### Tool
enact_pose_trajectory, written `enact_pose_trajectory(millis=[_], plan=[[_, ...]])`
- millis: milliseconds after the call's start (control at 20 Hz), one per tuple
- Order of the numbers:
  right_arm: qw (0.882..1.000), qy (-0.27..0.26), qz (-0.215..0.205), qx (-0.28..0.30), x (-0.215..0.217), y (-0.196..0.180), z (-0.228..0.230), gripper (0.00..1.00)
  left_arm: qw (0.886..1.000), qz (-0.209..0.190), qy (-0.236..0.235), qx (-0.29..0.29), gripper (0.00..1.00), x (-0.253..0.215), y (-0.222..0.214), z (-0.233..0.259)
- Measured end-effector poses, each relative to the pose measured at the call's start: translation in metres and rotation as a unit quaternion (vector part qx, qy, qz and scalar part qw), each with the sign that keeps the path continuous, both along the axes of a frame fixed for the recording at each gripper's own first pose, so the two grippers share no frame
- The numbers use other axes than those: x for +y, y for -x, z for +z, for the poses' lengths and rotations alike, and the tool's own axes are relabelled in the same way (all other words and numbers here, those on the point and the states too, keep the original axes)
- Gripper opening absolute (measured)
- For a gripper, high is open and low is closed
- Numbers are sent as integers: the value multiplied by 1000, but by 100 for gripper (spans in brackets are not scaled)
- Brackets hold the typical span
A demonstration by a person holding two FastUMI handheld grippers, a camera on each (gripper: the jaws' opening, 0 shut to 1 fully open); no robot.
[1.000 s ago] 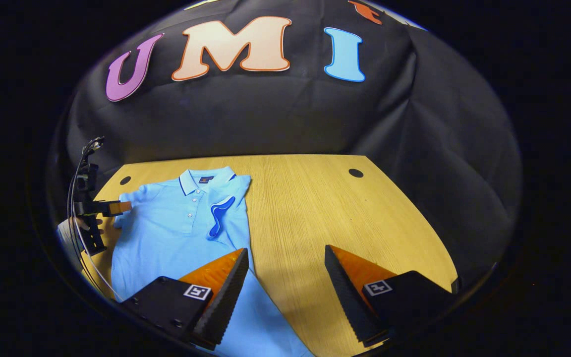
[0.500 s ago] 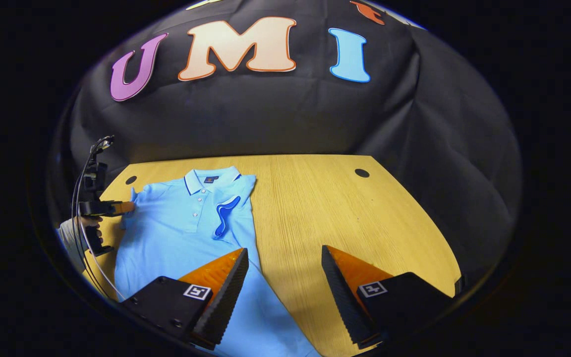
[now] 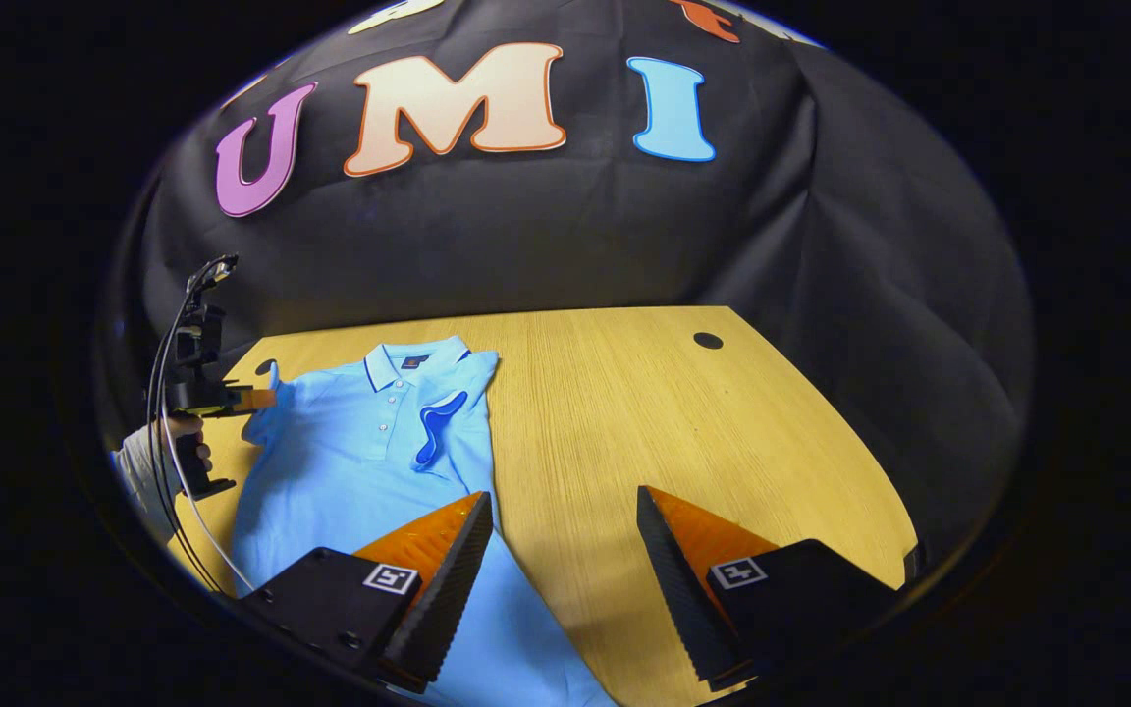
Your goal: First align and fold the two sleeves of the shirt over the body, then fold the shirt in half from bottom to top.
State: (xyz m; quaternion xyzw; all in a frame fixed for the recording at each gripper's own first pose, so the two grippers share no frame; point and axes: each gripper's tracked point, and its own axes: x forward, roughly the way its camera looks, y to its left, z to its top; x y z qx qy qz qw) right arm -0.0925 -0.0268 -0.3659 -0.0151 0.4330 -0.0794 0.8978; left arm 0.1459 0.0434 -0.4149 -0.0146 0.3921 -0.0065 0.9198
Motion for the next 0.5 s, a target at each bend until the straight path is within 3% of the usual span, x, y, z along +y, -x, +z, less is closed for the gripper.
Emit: enact_pose_trajectory(millis=[500], plan=[[1000, -13, -16, -1, -53, 9, 9, 93, 999, -43, 8, 7, 0, -91, -3, 8]])
